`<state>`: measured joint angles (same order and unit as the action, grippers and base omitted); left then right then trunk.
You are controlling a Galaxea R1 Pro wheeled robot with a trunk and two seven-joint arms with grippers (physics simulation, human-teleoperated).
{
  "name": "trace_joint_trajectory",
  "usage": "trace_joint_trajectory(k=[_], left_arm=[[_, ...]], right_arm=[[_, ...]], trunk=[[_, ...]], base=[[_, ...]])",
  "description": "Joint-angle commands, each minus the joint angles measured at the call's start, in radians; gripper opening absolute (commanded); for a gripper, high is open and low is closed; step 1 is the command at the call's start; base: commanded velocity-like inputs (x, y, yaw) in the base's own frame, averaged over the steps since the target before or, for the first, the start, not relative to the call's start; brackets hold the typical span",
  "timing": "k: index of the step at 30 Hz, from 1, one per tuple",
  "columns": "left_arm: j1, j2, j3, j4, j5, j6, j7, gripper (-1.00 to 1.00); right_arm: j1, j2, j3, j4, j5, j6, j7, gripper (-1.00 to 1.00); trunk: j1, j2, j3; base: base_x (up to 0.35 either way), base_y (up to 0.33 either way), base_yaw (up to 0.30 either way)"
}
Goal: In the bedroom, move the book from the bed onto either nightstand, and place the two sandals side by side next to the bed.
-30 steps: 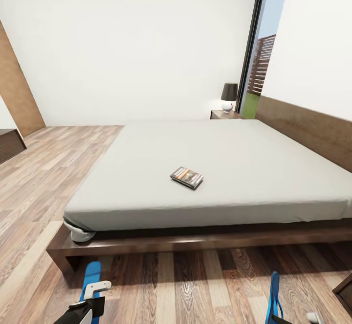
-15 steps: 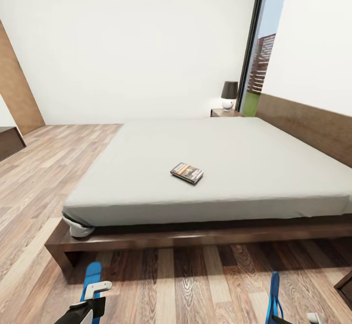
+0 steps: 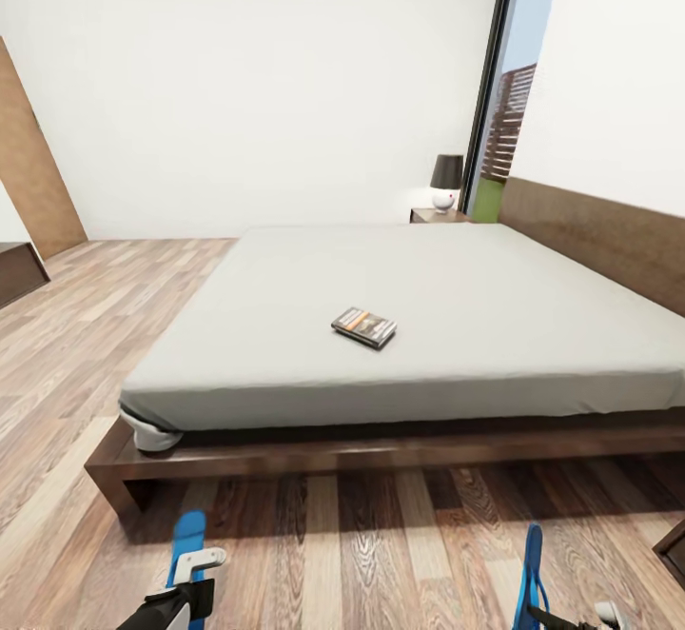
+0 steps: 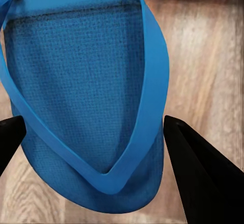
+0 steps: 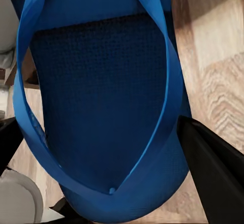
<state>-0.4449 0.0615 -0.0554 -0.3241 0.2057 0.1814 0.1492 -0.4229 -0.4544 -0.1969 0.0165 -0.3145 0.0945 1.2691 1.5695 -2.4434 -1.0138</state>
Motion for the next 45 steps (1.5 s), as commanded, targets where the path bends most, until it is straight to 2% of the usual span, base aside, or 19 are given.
trace_joint_trajectory(k=[1,2,4,6,7,10,11,13,15,25,27,29,31,32,34,45], left_arm=[[0.0,-0.001,-0.006,-0.003,0.007,0.006,0.005,-1.0],[0.0,-0.002,-0.006,-0.003,0.007,0.006,0.005,-1.0],[0.0,-0.003,-0.006,-0.003,0.007,0.006,0.004,-1.0],[0.0,-0.003,-0.006,-0.003,0.007,0.006,0.004,-1.0],[0.0,-0.003,-0.006,-0.003,0.007,0.006,0.004,-1.0],[0.0,-0.003,-0.006,-0.003,0.007,0.006,0.003,-1.0],[0.0,-0.003,-0.006,-0.003,0.007,0.006,0.003,-1.0],[0.0,-0.003,-0.006,-0.003,0.008,0.006,0.003,-1.0],[0.0,-0.003,-0.005,-0.003,0.008,0.005,0.003,-1.0],[-0.002,-0.001,-0.001,-0.013,0.009,0.016,0.002,-1.0],[-0.011,0.005,0.0,-0.043,0.009,0.06,0.003,-1.0],[-0.035,0.008,0.0,-0.14,0.009,0.214,0.002,-1.0],[-0.048,0.009,0.001,-0.276,0.009,0.411,0.0,-1.0],[-0.051,0.01,0.001,-0.305,0.01,0.449,-0.002,-1.0],[-0.052,0.01,0.001,-0.318,0.008,0.467,-0.003,-1.0],[-0.052,0.007,-0.003,-0.323,0.006,0.475,0.001,-1.0]], right_arm=[[-0.002,-0.001,-0.008,-0.011,0.002,0.065,0.004,-1.0],[-0.003,-0.001,-0.009,-0.031,0.002,0.133,0.004,-1.0],[-0.005,0.0,-0.009,-0.163,0.003,0.377,0.003,-1.0],[-0.005,0.0,-0.01,-0.259,-0.001,0.503,0.004,-1.0],[-0.005,0.0,-0.01,-0.275,-0.012,0.531,0.006,-1.0],[-0.005,-0.004,-0.012,-0.306,-0.151,0.634,0.009,-1.0],[-0.005,-0.005,-0.012,-0.313,-0.173,0.648,0.01,-1.0],[-0.005,-0.006,-0.012,-0.333,-0.2,0.668,0.01,-1.0],[-0.005,-0.006,-0.012,-0.34,-0.209,0.673,0.01,-1.0],[-0.005,-0.005,-0.01,-0.345,-0.215,0.677,0.01,-1.0],[-0.005,-0.005,-0.01,-0.345,-0.215,0.677,0.01,-1.0],[-0.005,-0.005,-0.01,-0.345,-0.215,0.677,0.01,-1.0],[-0.005,-0.005,-0.009,-0.346,-0.215,0.677,0.01,-1.0],[-0.005,-0.004,-0.01,-0.346,-0.215,0.677,0.01,-1.0],[-0.005,-0.005,-0.01,-0.346,-0.215,0.677,0.01,-1.0],[-0.005,-0.005,-0.01,-0.346,-0.215,0.677,0.01,-1.0]], trunk=[[0.004,-0.008,-0.004],[0.008,-0.015,-0.007],[0.015,-0.029,-0.014],[0.023,-0.043,-0.02],[0.027,-0.05,-0.023],[0.031,-0.057,-0.034],[0.032,-0.057,-0.038],[0.033,-0.058,-0.045],[0.034,-0.058,-0.053],[0.038,-0.061,-0.092],[0.039,-0.061,-0.1],[0.04,-0.062,-0.107],[0.04,-0.062,-0.111],[0.04,-0.062,-0.111],[0.04,-0.062,-0.111],[0.045,-0.064,-0.154]], base=[[0.0,0.0,0.0],[0.0,0.0,0.0],[0.0,0.0,0.0],[0.0,0.0,0.0],[0.0,0.0,0.0],[0.0,0.0,0.0],[0.0,0.0,0.0],[0.0,0.0,0.0],[0.0,0.0,0.0],[0.0,0.0,0.0],[0.0,0.0,0.0],[0.0,0.0,0.0],[0.0,0.0,0.0],[0.0,0.0,0.0],[0.0,0.0,0.0],[0.0,0.0,0.0]])
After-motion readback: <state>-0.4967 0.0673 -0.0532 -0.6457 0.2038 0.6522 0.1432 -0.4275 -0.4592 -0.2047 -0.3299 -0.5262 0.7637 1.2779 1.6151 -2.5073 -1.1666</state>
